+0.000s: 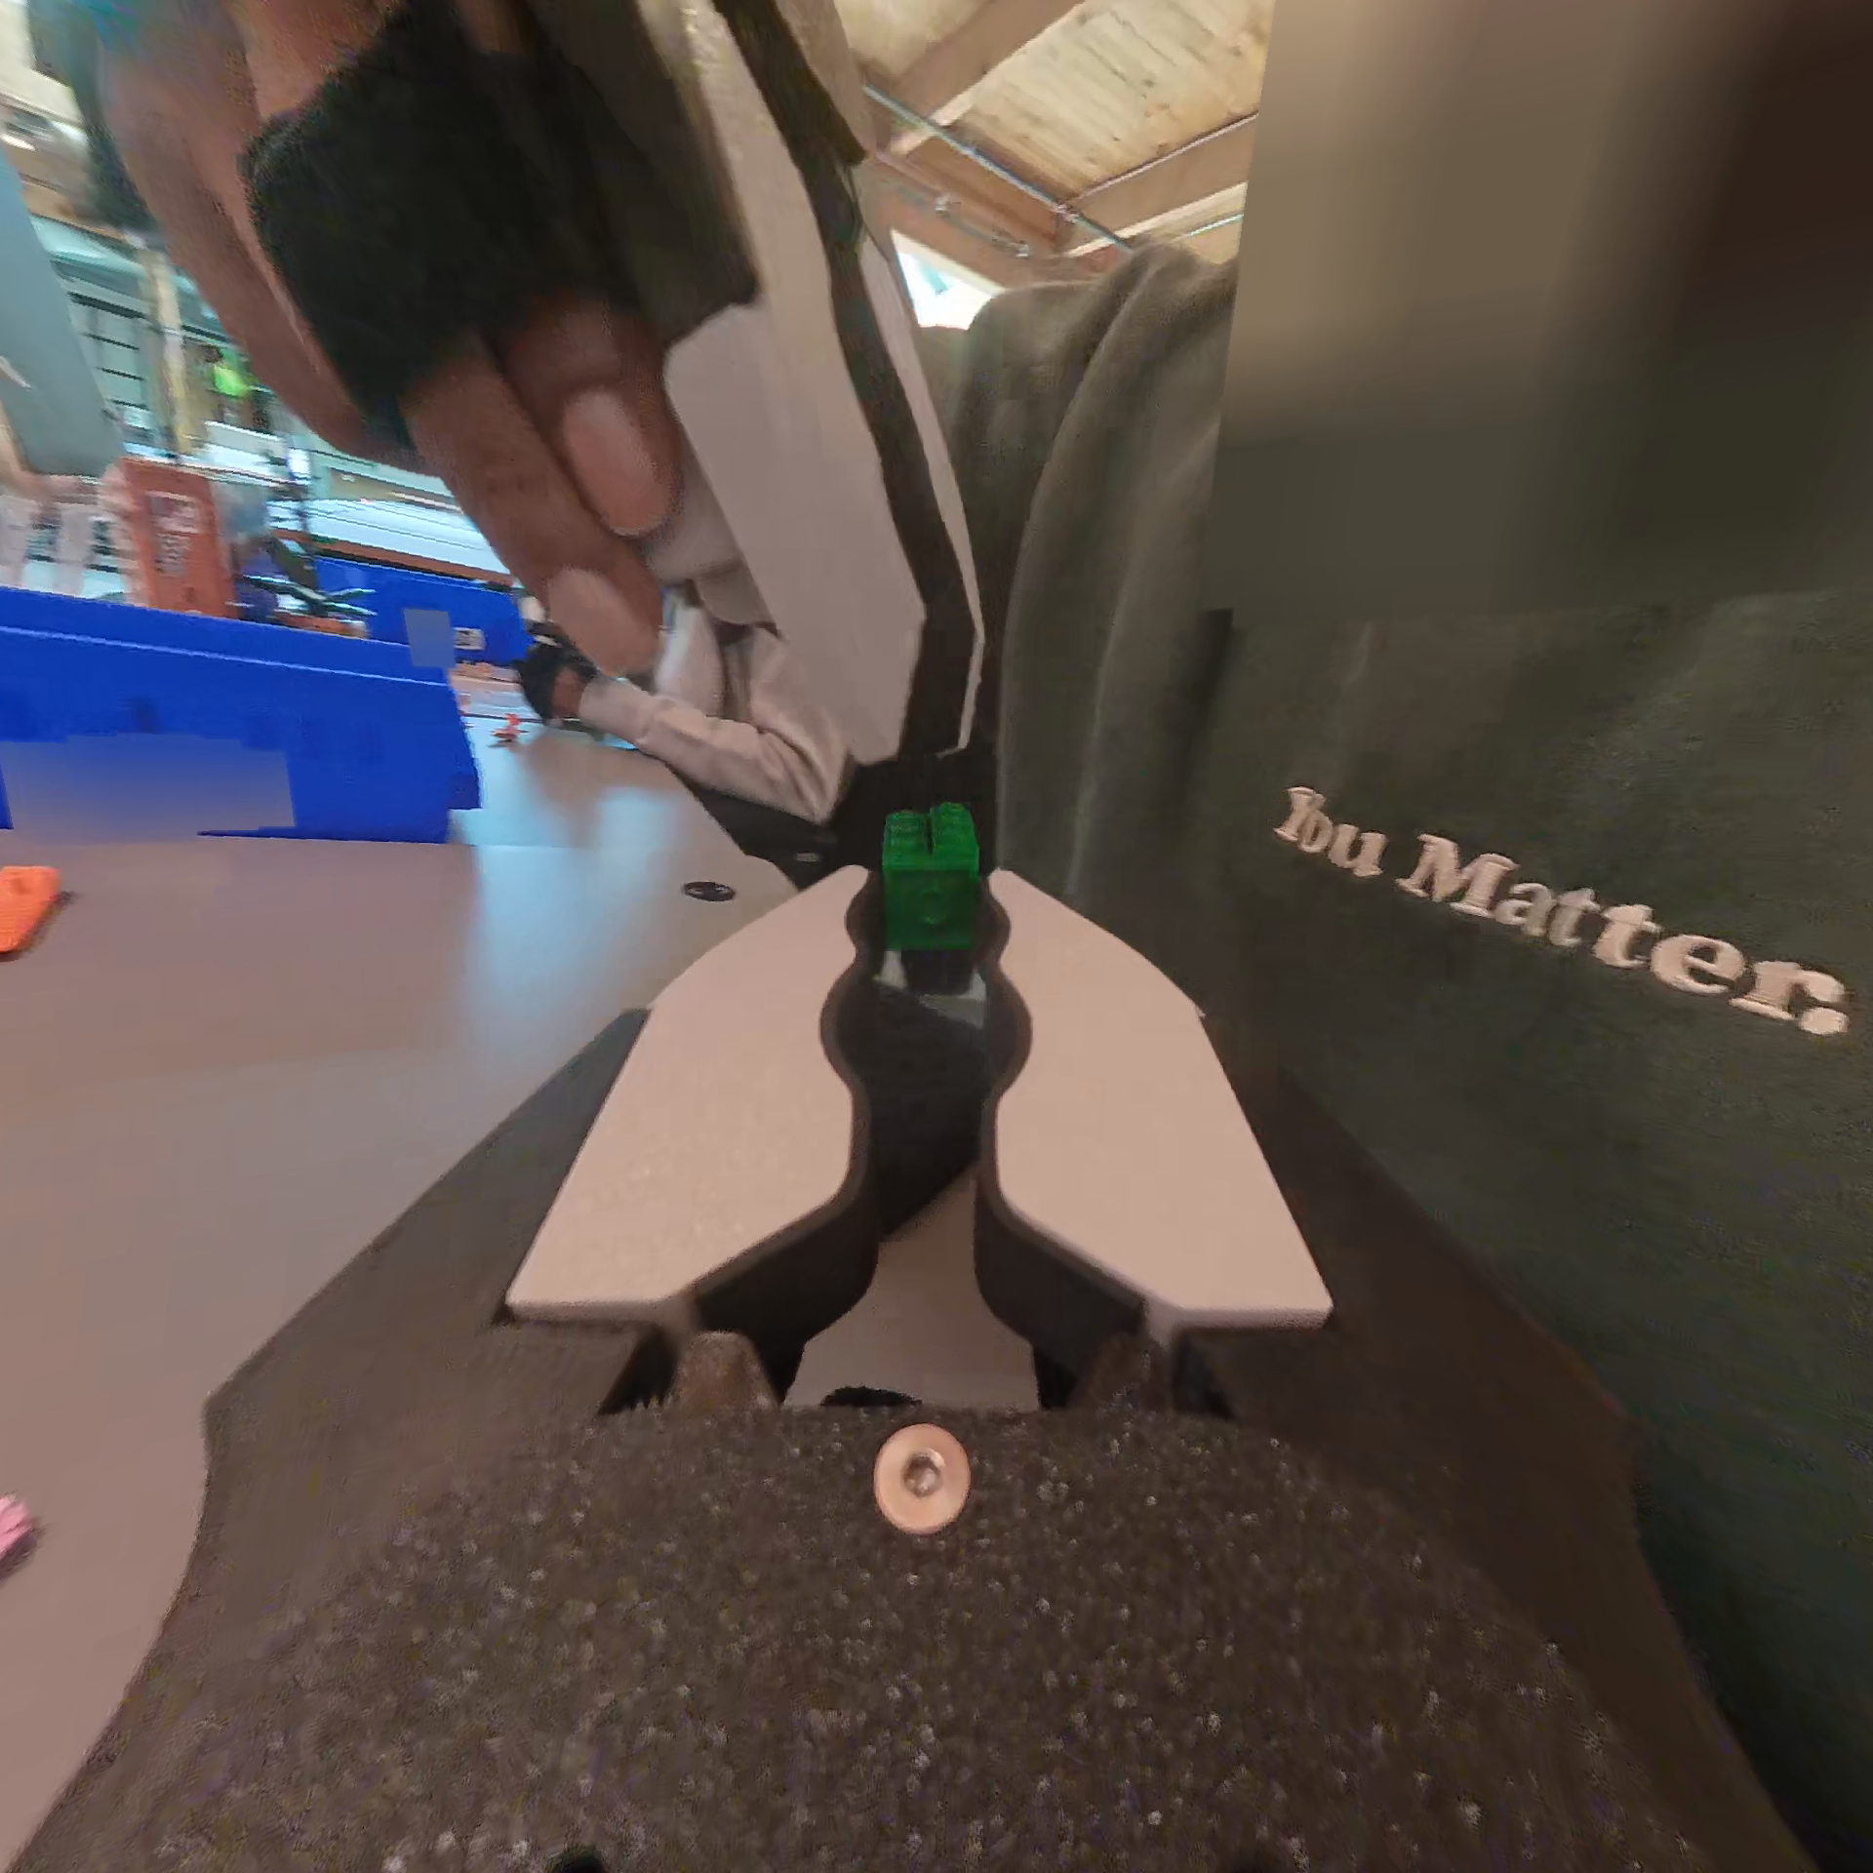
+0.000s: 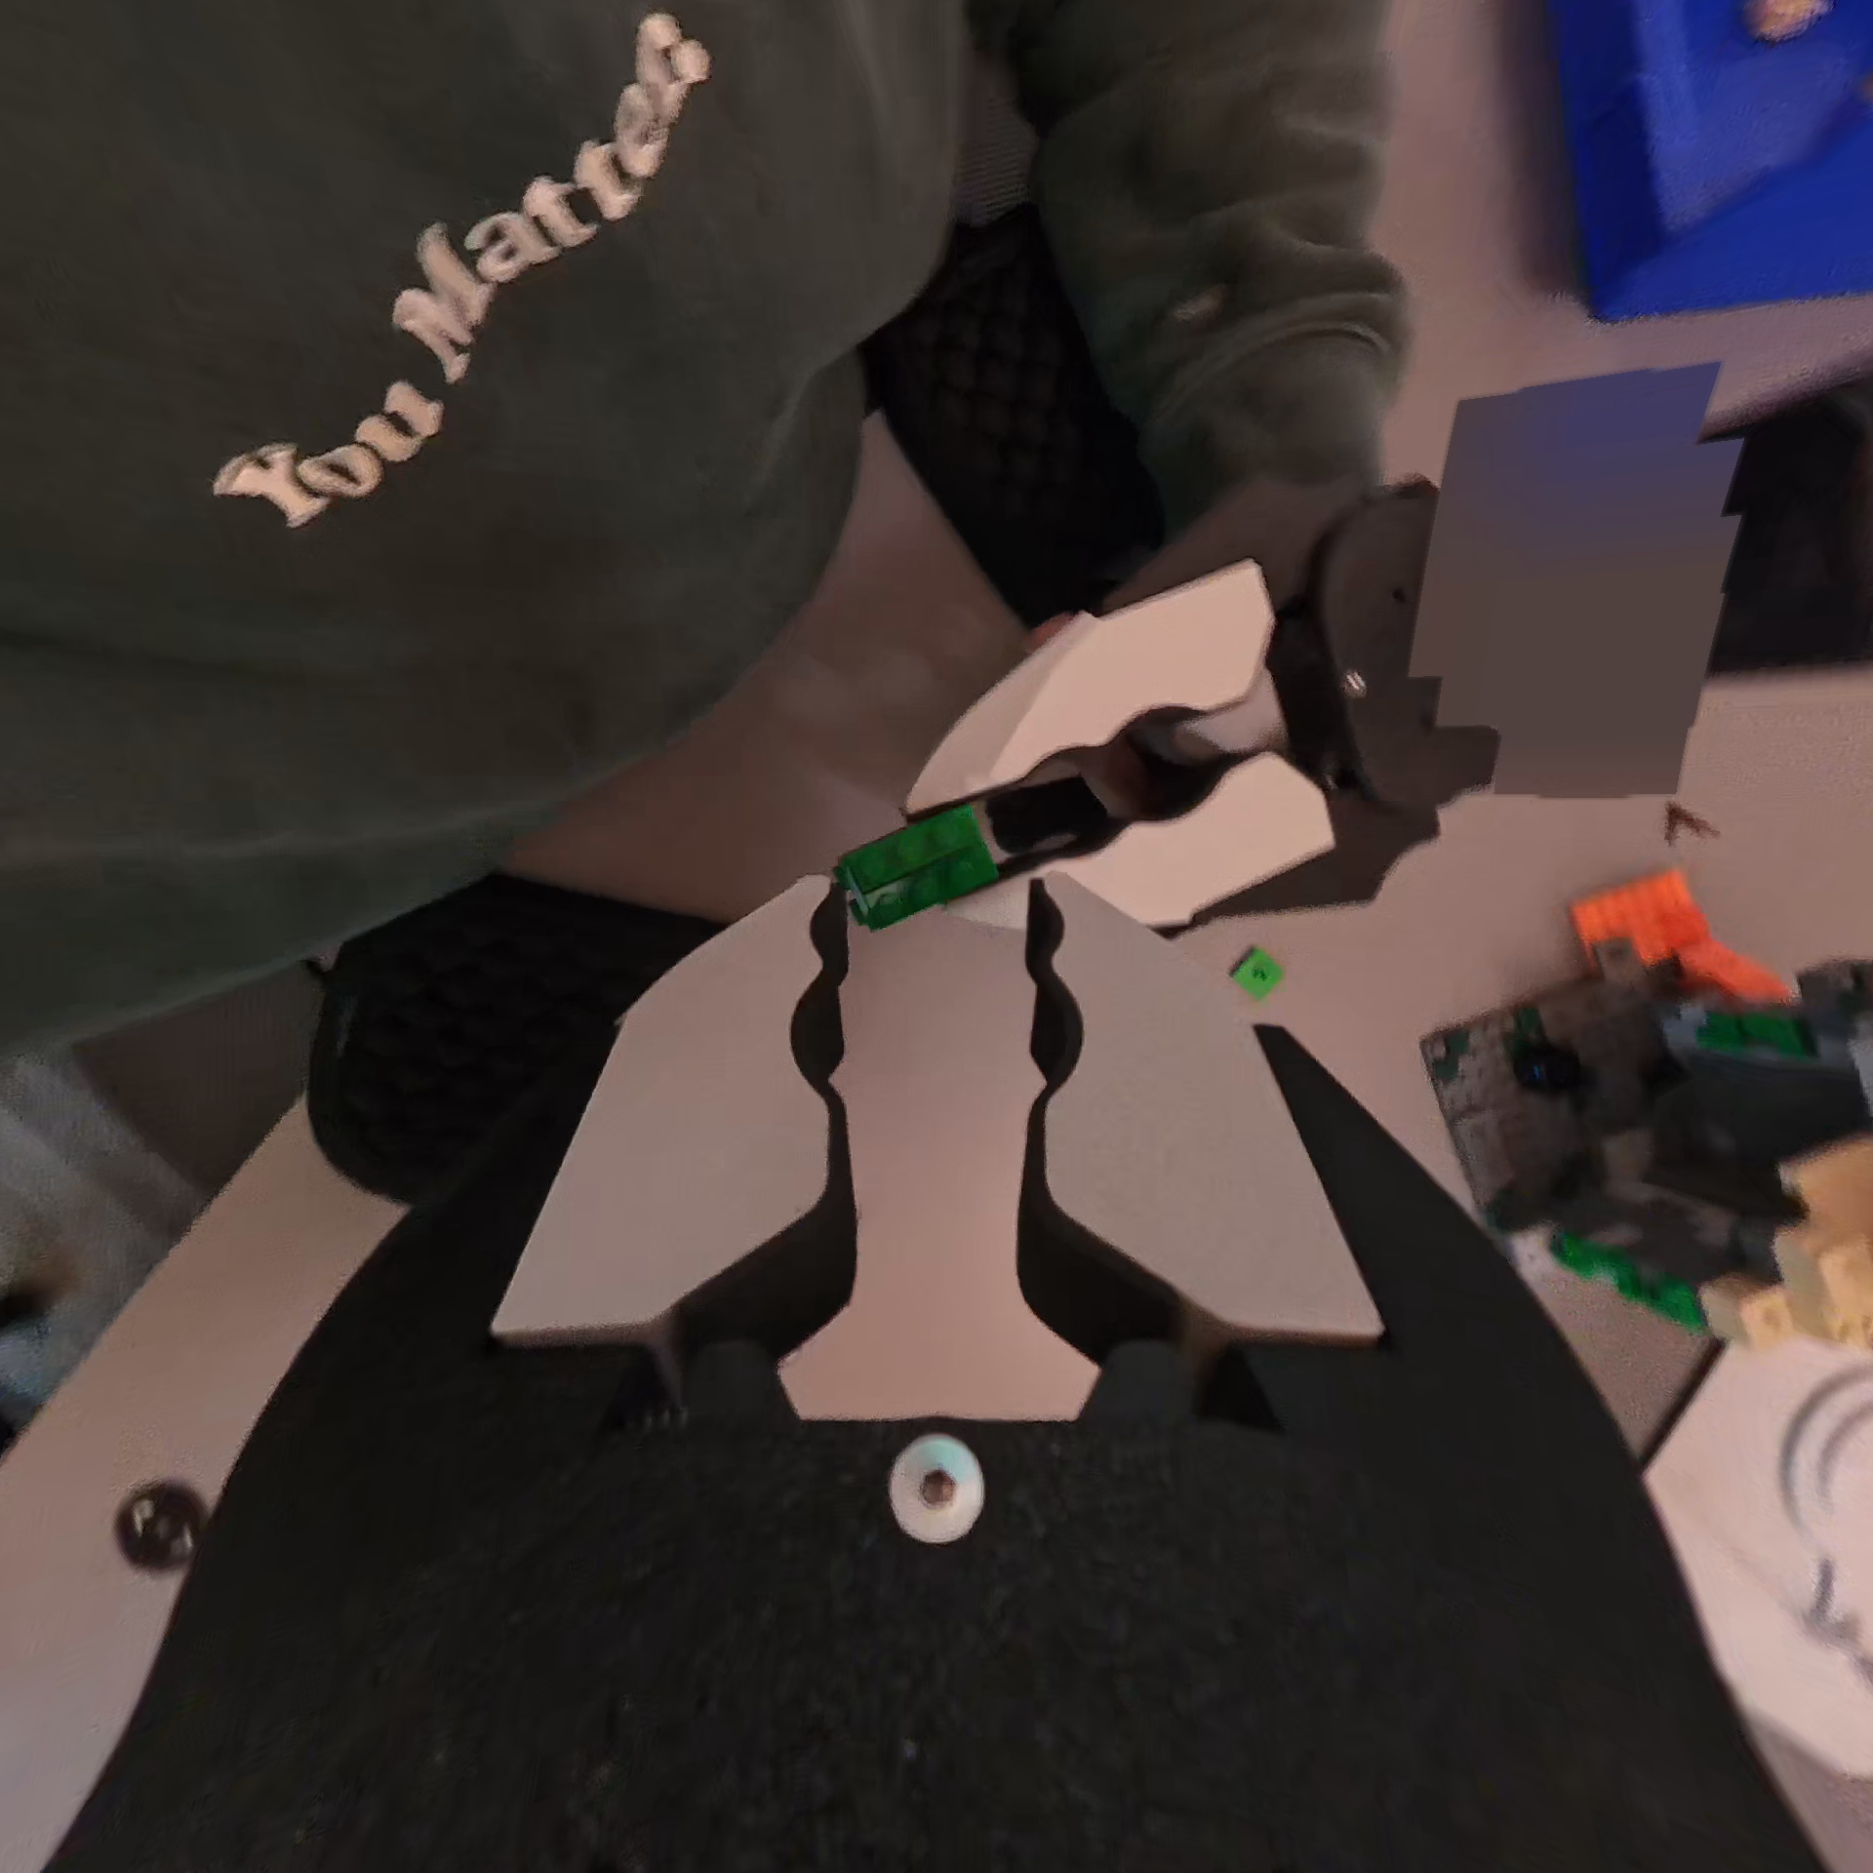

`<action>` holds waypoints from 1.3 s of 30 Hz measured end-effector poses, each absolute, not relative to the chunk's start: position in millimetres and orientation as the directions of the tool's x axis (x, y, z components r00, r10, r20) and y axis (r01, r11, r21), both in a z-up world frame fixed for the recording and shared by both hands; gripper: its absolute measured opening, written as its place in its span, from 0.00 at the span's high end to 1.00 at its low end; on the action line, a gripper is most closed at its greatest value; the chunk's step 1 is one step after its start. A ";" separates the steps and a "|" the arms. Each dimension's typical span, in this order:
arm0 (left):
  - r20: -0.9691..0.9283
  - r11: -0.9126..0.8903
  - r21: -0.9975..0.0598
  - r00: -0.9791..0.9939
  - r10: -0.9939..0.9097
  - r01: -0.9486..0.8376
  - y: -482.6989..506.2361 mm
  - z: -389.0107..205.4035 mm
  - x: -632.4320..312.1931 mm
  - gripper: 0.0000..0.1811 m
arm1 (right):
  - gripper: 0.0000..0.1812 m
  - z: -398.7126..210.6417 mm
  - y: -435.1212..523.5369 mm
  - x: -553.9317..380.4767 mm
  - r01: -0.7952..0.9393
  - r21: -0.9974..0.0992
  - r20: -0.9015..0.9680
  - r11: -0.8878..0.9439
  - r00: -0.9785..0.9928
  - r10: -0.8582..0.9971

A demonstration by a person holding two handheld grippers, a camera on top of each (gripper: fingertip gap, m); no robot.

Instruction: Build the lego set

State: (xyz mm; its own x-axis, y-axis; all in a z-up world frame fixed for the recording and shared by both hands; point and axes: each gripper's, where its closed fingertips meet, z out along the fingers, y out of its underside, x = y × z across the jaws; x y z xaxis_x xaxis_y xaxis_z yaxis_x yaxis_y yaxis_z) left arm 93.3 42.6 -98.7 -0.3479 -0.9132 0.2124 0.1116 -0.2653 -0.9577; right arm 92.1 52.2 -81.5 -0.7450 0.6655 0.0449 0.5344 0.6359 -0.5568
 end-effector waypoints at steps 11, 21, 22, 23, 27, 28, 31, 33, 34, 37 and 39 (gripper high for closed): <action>0.192 -0.200 -0.975 -0.091 -0.977 0.093 76.6 -106.8 91.8 0.91 | 0.75 -116.1 81.5 111.0 0.573 -0.687 -0.641 -0.447 -0.188 0.745; 0.166 -0.163 -0.986 -0.158 -0.974 -0.030 58.7 -127.0 104.3 0.91 | 0.72 -128.7 48.1 95.9 0.725 -0.448 -0.872 -0.523 -0.225 0.435; 0.162 -0.159 -0.987 -0.158 -0.974 -0.033 58.4 -127.5 104.2 0.91 | 0.73 -128.9 47.5 94.2 0.737 -0.437 -0.879 -0.516 -0.226 0.420; 0.159 -0.156 -0.987 -0.160 -0.974 -0.034 57.9 -127.4 104.0 0.91 | 0.74 -129.5 47.0 92.8 0.747 -0.428 -0.883 -0.509 -0.227 0.410; 0.145 -0.141 -0.989 -0.166 -0.975 -0.038 56.5 -127.4 101.7 0.91 | 0.84 -131.1 43.1 91.5 0.774 -0.420 -0.891 -0.474 -0.253 0.376; 0.142 -0.138 -0.990 -0.172 -0.975 -0.035 55.5 -126.8 100.9 0.91 | 0.85 -131.1 42.5 91.4 0.775 -0.423 -0.891 -0.470 -0.262 0.371; 0.121 -0.116 -0.993 -0.193 -0.974 -0.034 51.8 -125.5 100.2 0.91 | 0.86 -130.4 39.0 91.5 0.775 -0.439 -0.888 -0.455 -0.297 0.352; 0.093 -0.087 -0.995 -0.214 -0.972 -0.039 47.2 -125.1 100.4 0.91 | 0.86 -130.1 34.5 92.0 0.774 -0.457 -0.881 -0.439 -0.326 0.341; 0.081 -0.073 -0.996 -0.221 -0.972 -0.044 45.0 -124.9 100.5 0.91 | 0.87 -130.2 32.6 91.8 0.772 -0.465 -0.878 -0.434 -0.339 0.338; 0.043 -0.030 -0.998 -0.211 -0.977 -0.061 42.6 -125.8 98.7 0.91 | 0.87 -131.2 30.9 89.1 0.753 -0.495 -0.862 -0.434 -0.360 0.358; 0.031 -0.019 -0.998 -0.197 -0.980 -0.061 42.9 -124.6 97.0 0.91 | 0.87 -130.8 31.2 86.7 0.731 -0.530 -0.840 -0.430 -0.380 0.387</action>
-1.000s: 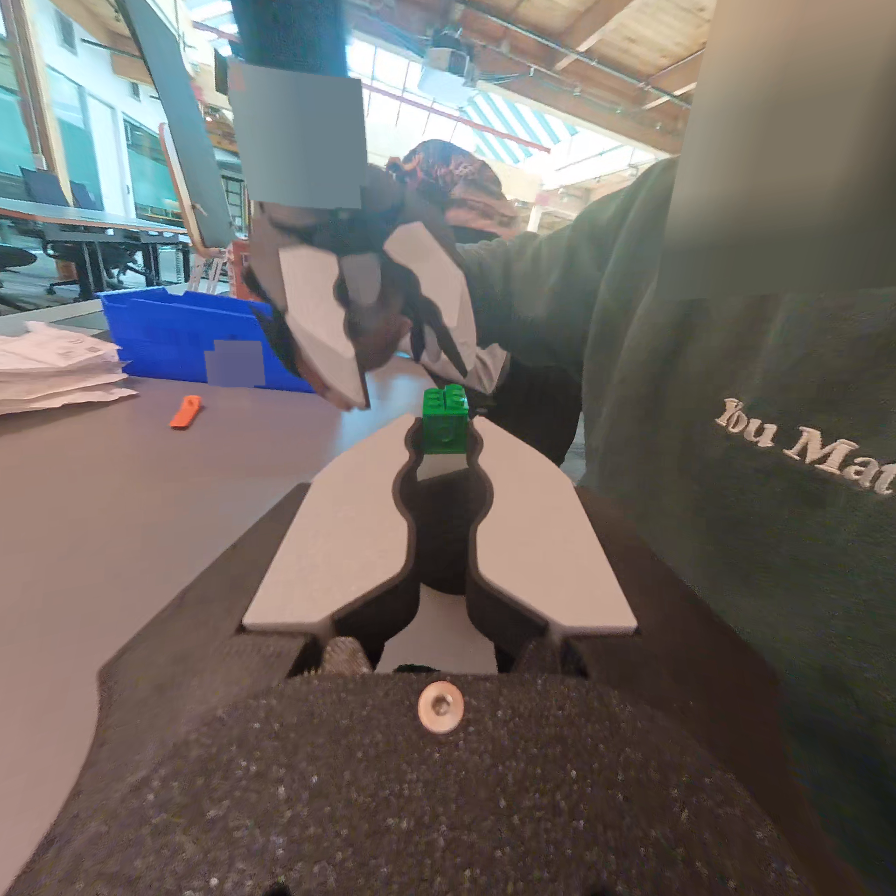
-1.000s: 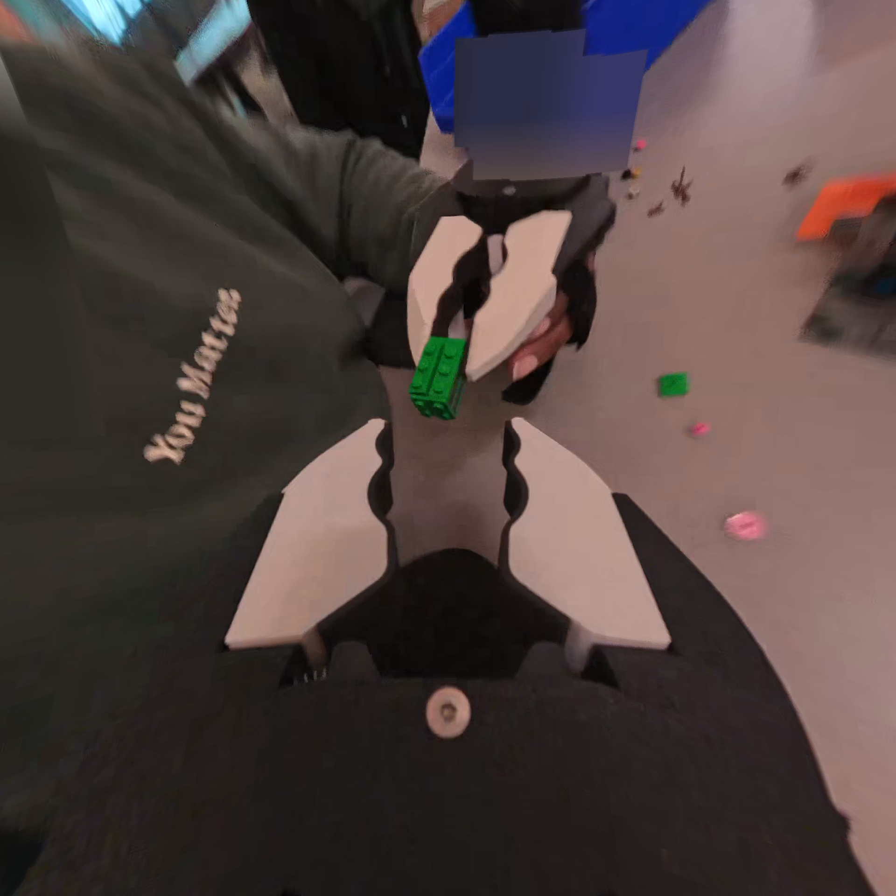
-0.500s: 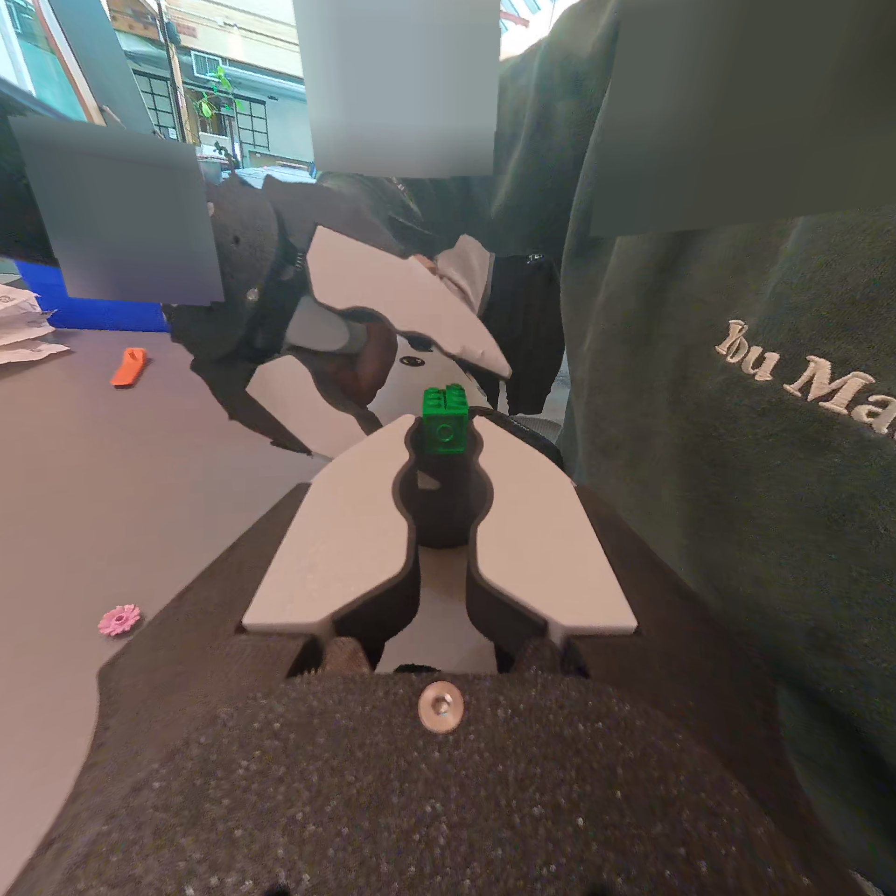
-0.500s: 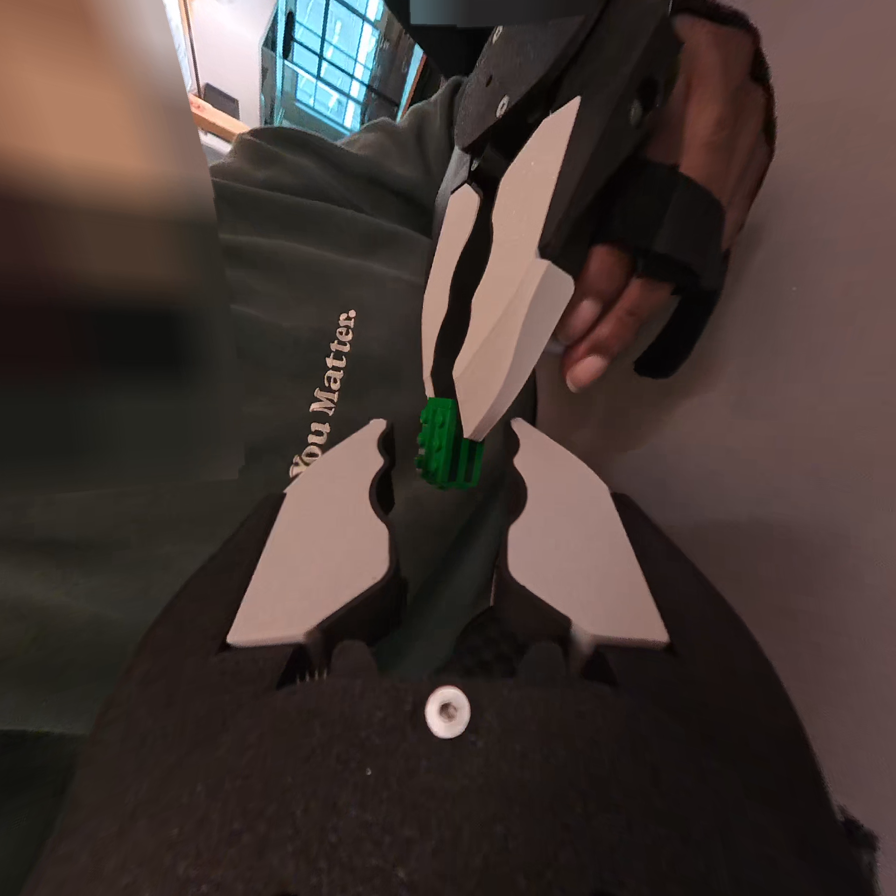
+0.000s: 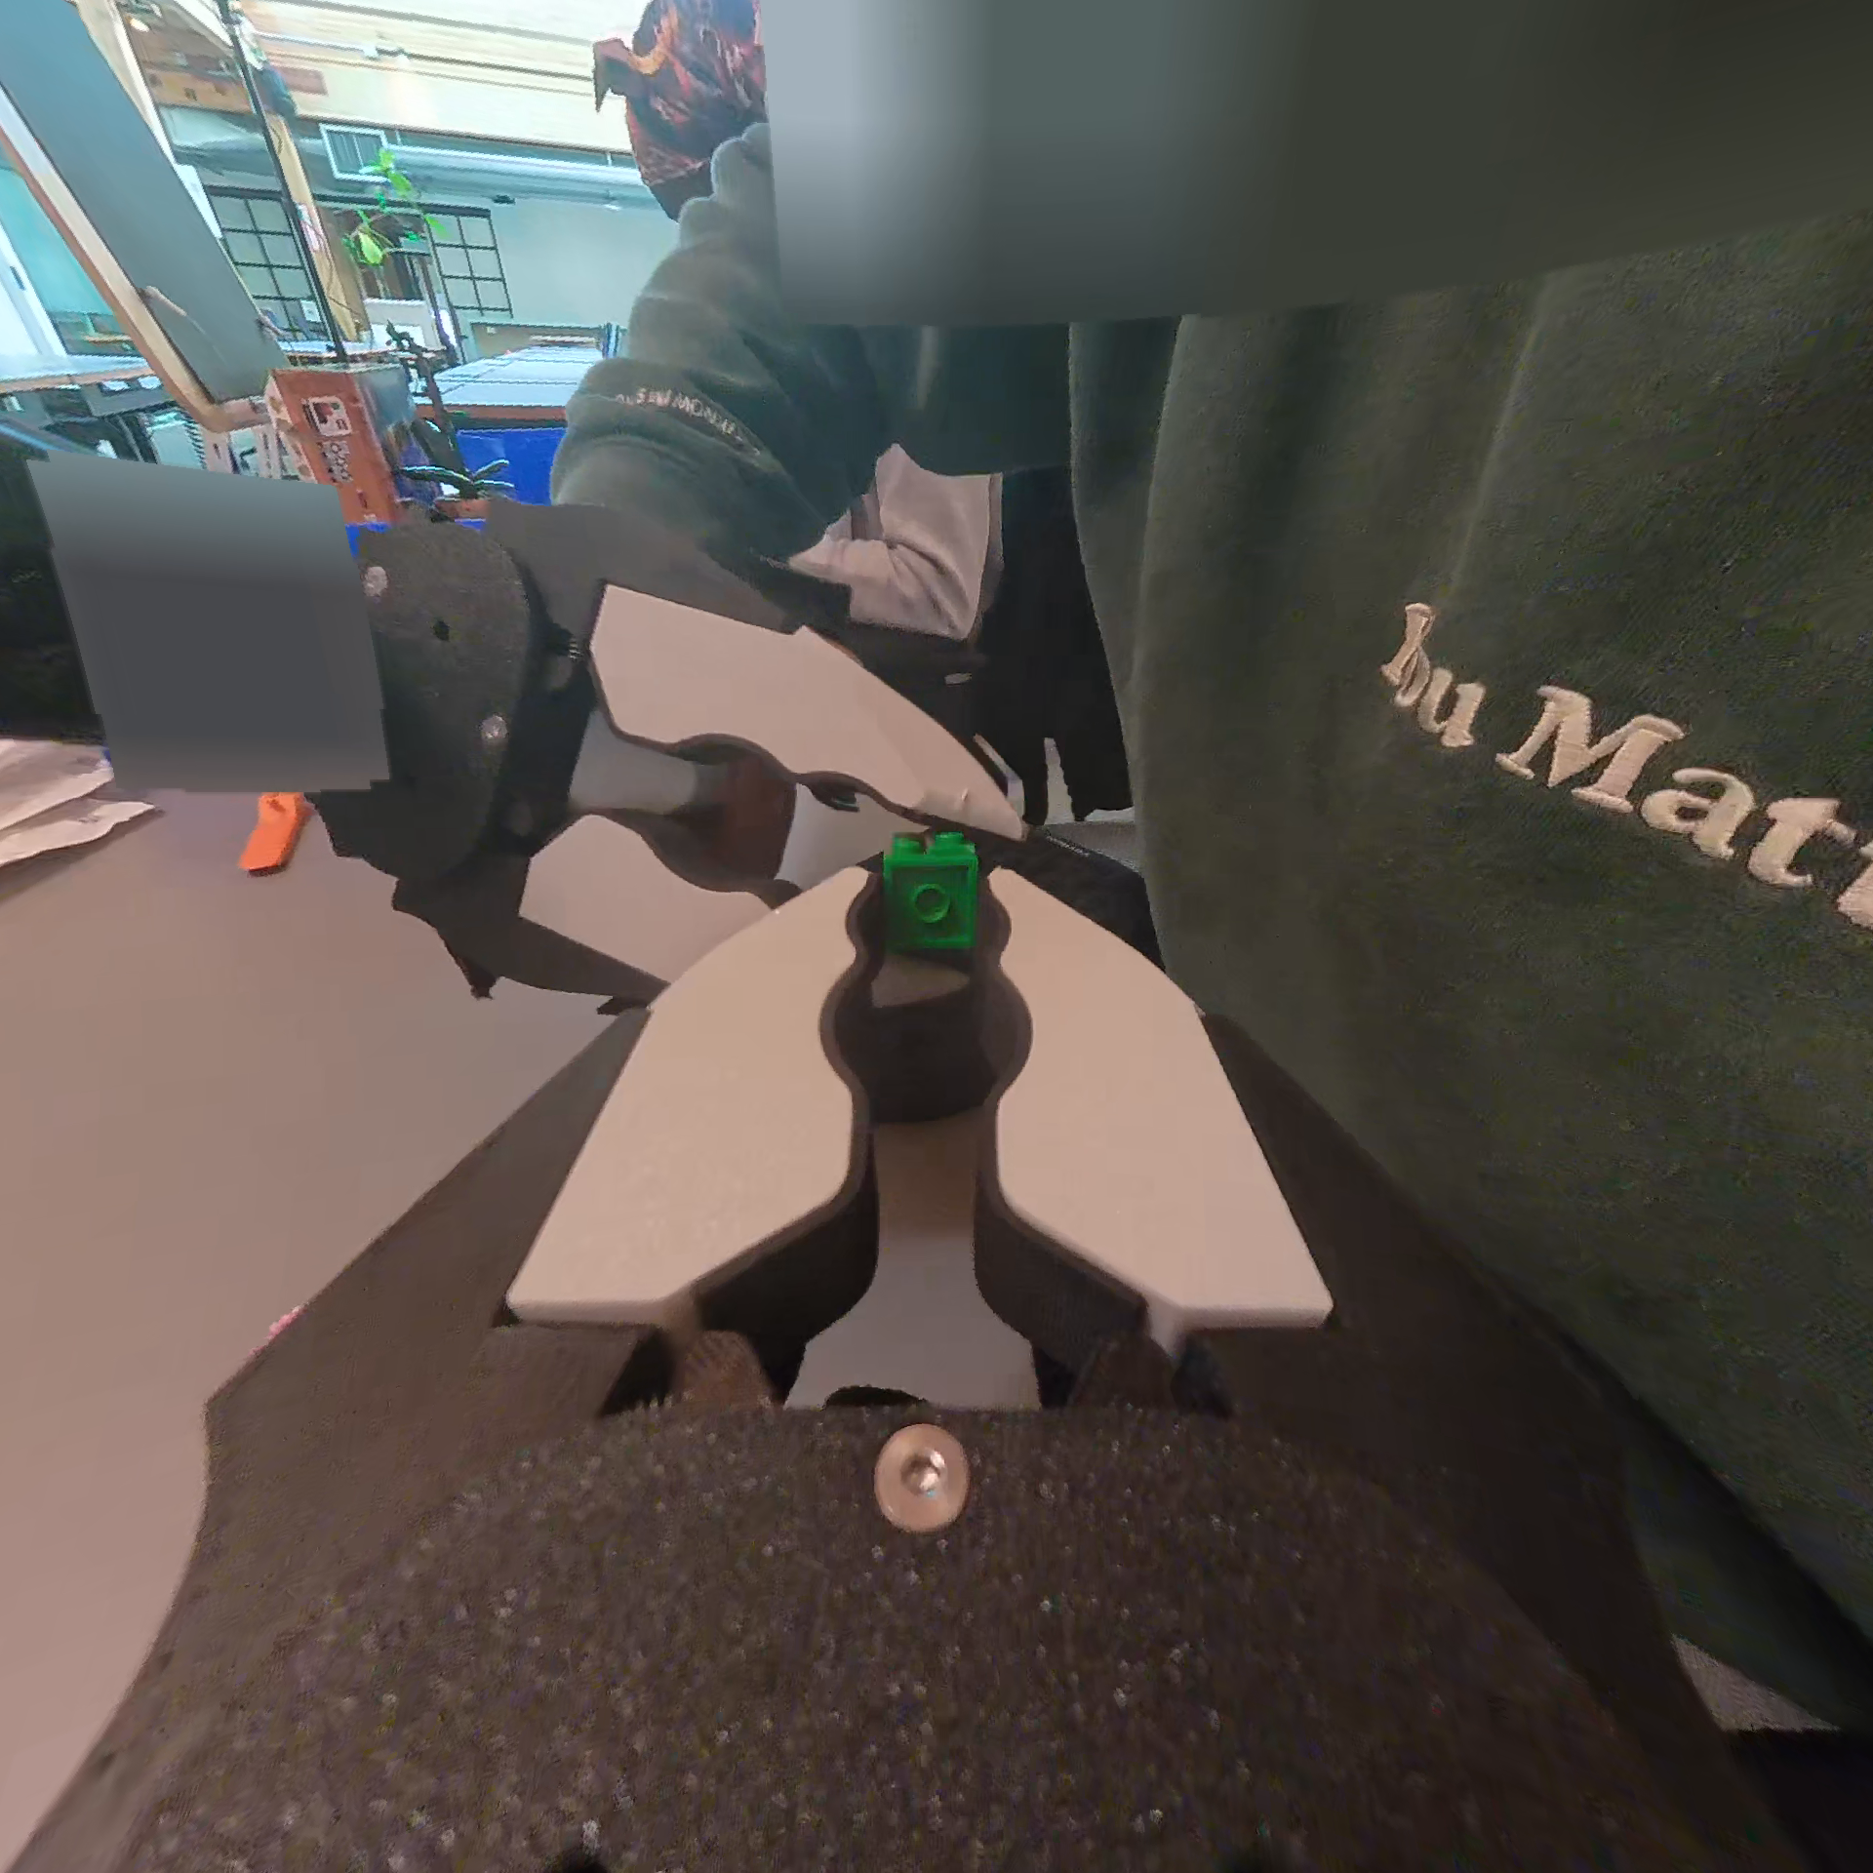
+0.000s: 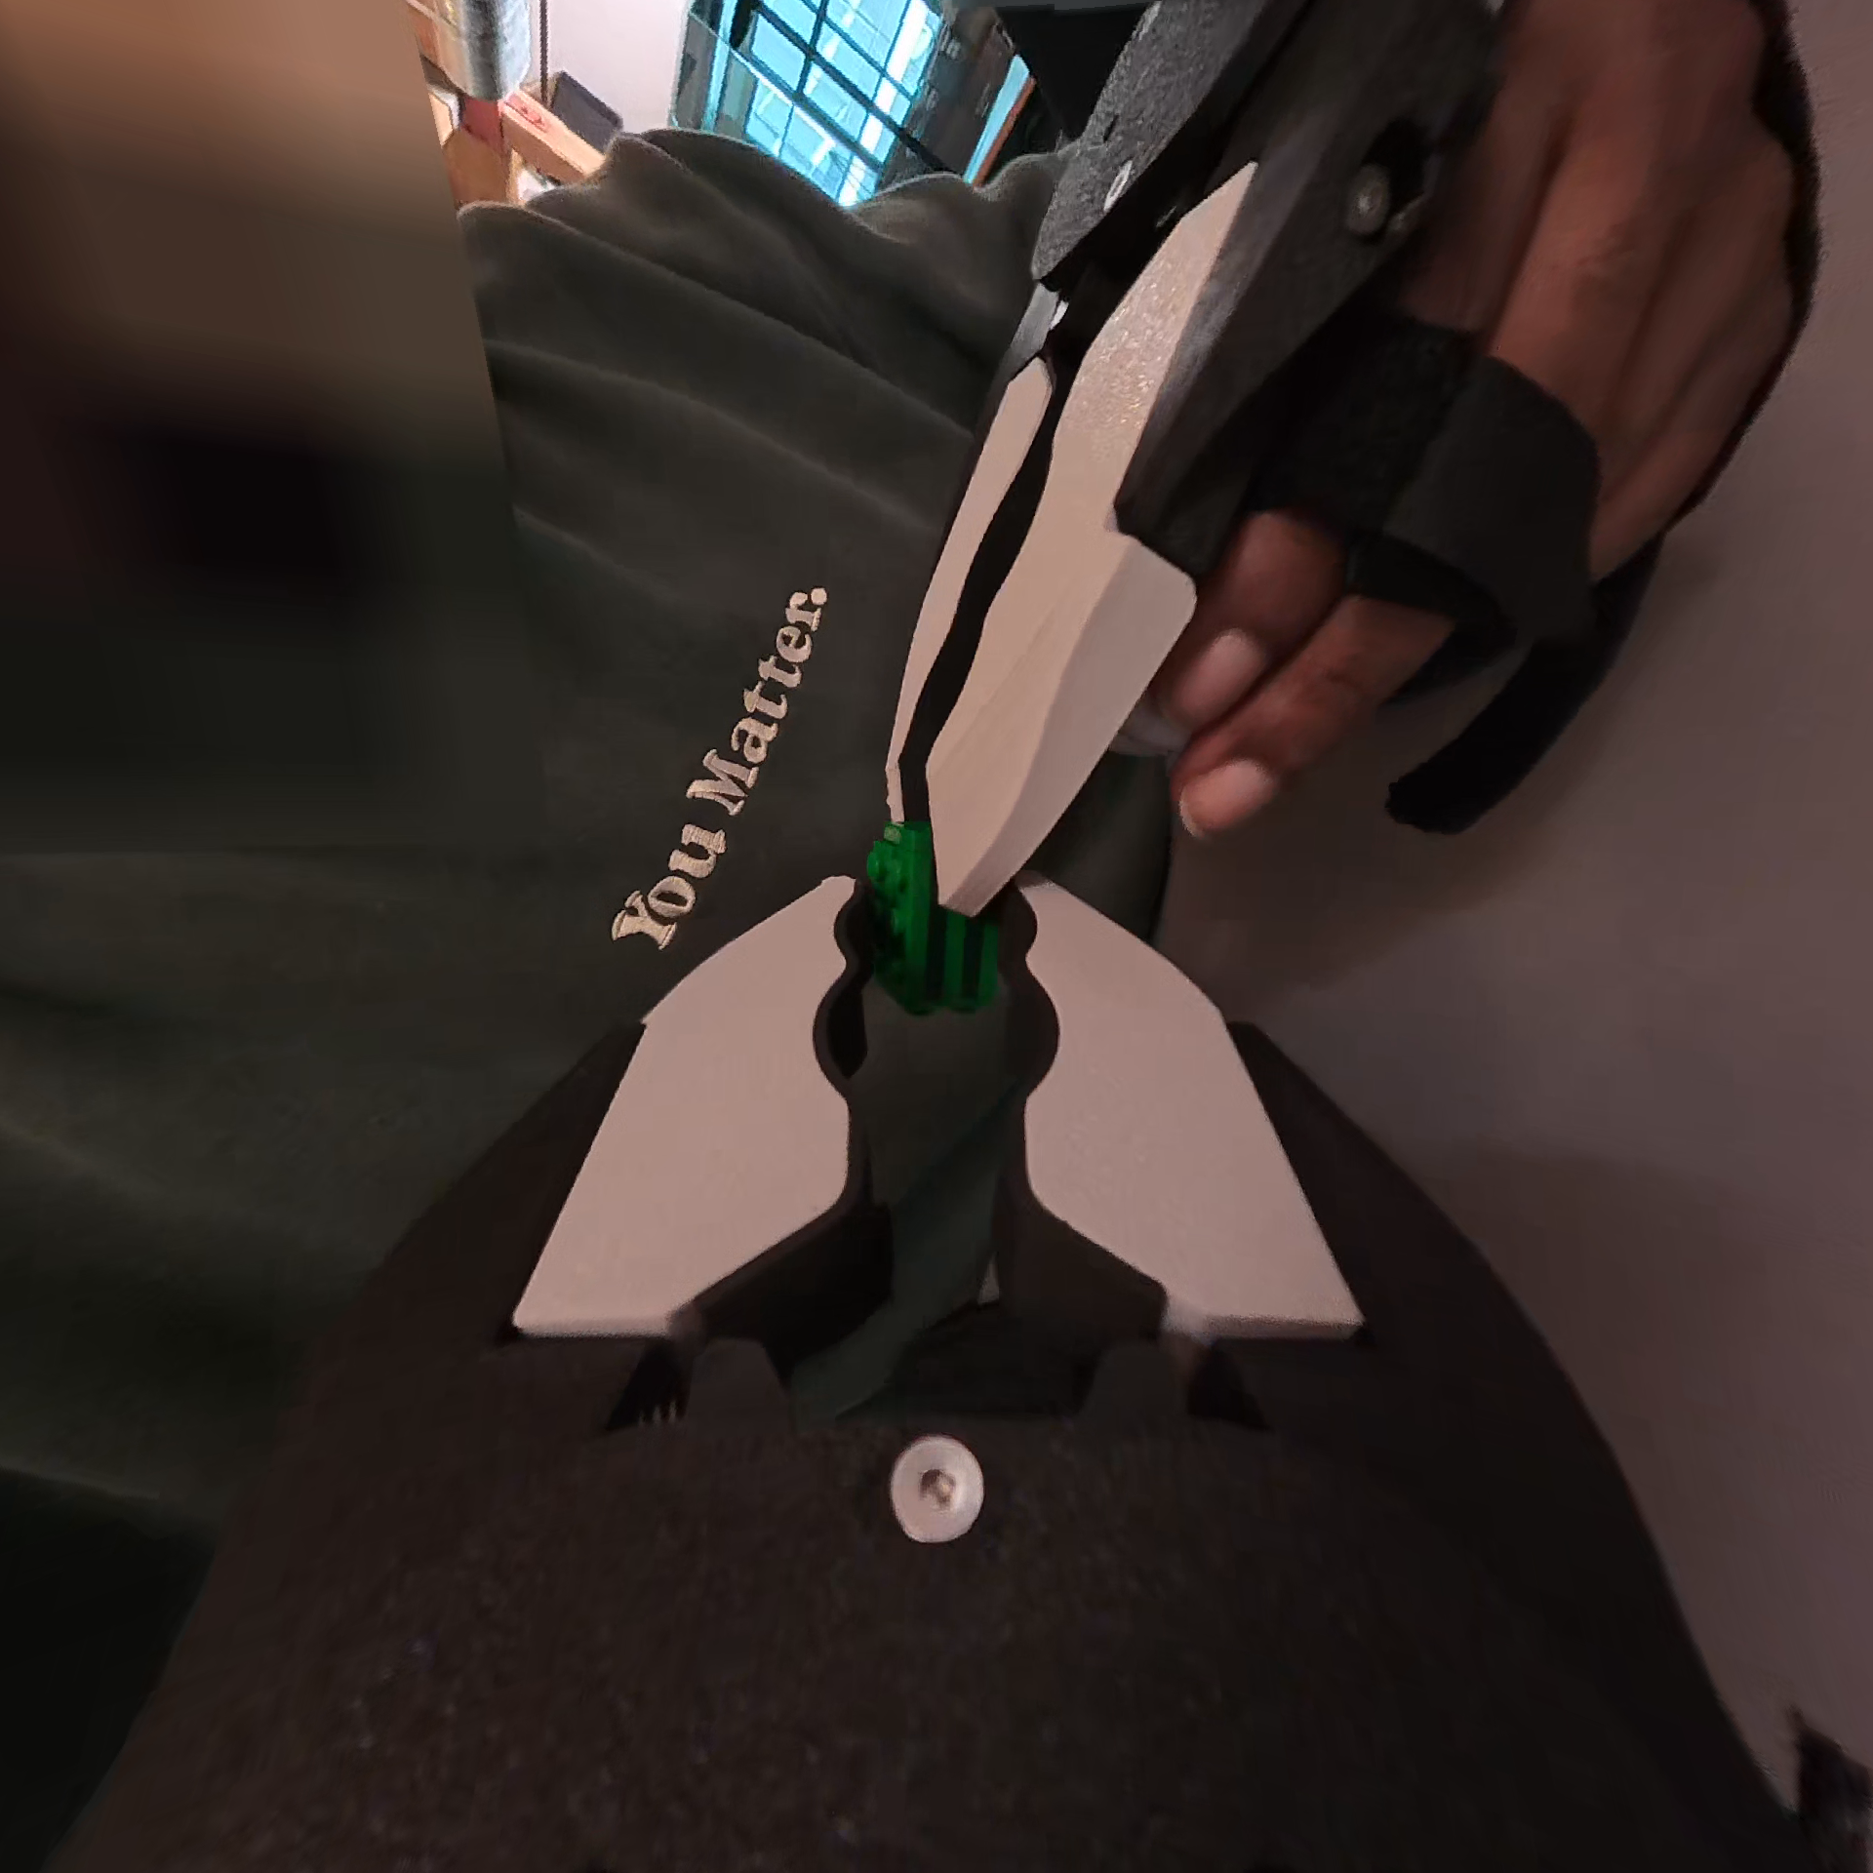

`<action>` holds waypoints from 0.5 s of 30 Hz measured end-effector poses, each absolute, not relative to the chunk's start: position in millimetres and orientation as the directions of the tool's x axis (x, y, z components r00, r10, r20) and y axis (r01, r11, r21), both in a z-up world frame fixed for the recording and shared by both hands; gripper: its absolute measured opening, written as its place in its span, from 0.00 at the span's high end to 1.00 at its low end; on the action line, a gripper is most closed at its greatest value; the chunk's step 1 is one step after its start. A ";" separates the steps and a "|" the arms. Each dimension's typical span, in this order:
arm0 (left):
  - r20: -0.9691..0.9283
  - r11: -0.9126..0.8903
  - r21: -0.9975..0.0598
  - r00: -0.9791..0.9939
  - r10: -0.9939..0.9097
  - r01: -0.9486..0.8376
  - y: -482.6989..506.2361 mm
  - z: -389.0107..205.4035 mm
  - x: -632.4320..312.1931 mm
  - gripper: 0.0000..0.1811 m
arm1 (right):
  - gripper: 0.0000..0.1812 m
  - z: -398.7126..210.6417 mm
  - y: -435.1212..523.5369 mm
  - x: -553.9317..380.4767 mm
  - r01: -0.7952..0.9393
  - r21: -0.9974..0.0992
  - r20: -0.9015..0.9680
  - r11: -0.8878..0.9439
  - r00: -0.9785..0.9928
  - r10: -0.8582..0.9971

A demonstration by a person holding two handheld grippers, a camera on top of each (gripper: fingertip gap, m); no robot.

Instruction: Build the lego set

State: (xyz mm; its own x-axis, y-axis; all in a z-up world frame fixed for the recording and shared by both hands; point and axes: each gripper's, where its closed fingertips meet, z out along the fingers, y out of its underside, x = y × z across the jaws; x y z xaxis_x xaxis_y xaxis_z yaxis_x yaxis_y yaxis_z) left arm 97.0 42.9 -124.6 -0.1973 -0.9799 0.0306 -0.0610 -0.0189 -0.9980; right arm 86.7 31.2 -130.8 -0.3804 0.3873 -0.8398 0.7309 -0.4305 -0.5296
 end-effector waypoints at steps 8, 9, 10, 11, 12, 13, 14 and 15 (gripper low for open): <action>-0.017 0.033 -0.996 -0.195 -0.981 -0.079 37.0 -122.3 94.7 0.91 | 0.89 -130.4 25.3 82.5 0.672 -0.610 -0.783 -0.419 -0.431 0.449; -0.017 0.034 -0.997 -0.208 -0.978 -0.076 34.7 -121.2 94.6 0.91 | 0.89 -129.9 23.1 82.5 0.669 -0.616 -0.779 -0.415 -0.439 0.448; -0.019 0.037 -0.996 -0.220 -0.975 -0.080 32.7 -121.3 94.4 0.91 | 0.89 -130.6 21.6 82.2 0.668 -0.622 -0.773 -0.408 -0.443 0.454; -0.025 0.045 -0.995 -0.222 -0.975 -0.084 32.3 -122.0 93.9 0.91 | 0.89 -130.8 21.8 81.6 0.665 -0.623 -0.773 -0.412 -0.441 0.457; -0.028 0.046 -0.995 -0.212 -0.977 -0.084 33.6 -121.9 93.4 0.91 | 0.88 -130.4 23.3 81.4 0.665 -0.617 -0.778 -0.421 -0.436 0.452; -0.026 0.043 -0.995 -0.196 -0.980 -0.086 35.7 -122.0 93.5 0.91 | 0.88 -130.2 25.6 81.2 0.658 -0.621 -0.775 -0.427 -0.433 0.459; -0.029 0.045 -0.995 -0.180 -0.983 -0.086 37.8 -121.8 93.2 0.91 | 0.88 -129.7 26.7 81.0 0.653 -0.621 -0.776 -0.434 -0.431 0.461; -0.038 0.054 -0.995 -0.171 -0.984 -0.089 37.9 -122.0 93.5 0.91 | 0.88 -129.8 26.5 81.1 0.654 -0.618 -0.778 -0.437 -0.429 0.458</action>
